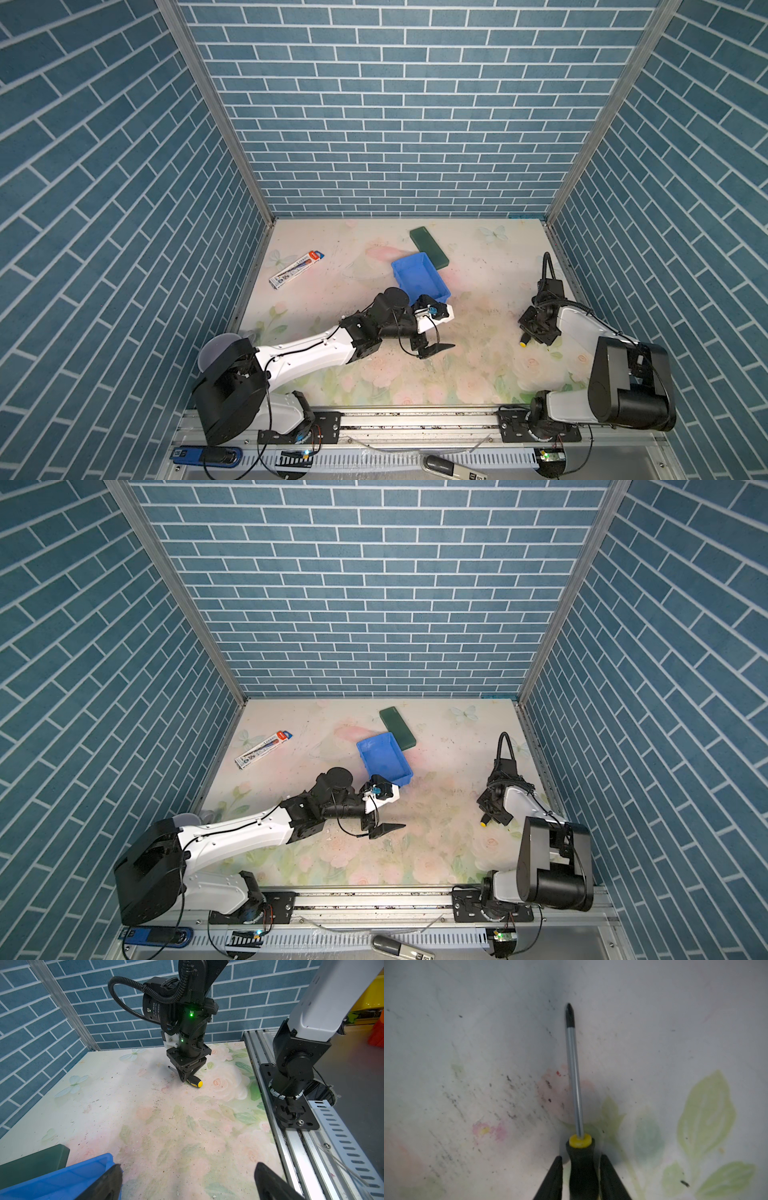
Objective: Put the screwdriver in the bin
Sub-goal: 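Close the right gripper on the black-and-yellow handle and lift the screwdriver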
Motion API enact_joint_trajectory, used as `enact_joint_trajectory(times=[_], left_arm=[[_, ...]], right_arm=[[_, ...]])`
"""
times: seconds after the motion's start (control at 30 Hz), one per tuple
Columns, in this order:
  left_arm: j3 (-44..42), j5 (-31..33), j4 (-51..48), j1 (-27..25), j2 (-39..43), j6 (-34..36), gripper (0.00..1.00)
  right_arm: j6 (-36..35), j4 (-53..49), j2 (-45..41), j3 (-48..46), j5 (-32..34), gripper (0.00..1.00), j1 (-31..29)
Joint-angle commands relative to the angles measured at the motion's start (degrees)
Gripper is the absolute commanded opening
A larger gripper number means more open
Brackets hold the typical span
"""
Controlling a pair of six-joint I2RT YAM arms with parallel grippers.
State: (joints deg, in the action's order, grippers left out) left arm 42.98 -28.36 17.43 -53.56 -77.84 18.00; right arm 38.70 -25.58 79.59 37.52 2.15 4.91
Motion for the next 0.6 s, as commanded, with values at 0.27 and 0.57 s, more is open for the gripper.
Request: enact_joint_trajectory(times=[0.27, 0.57], left_arm=[[-0.5, -0.47, -0.3, -0.49, 1.08, 0.37, 1.0], [-0.73, -0.32, -1.15, -0.44, 1.88, 0.15, 1.0]], right_arm=[[0.77, -0.87, 0.15, -2.35, 1.75, 0.13, 0.19], [-0.29, -0.63, -1.81, -2.75, 1.85, 0.09, 0.21]])
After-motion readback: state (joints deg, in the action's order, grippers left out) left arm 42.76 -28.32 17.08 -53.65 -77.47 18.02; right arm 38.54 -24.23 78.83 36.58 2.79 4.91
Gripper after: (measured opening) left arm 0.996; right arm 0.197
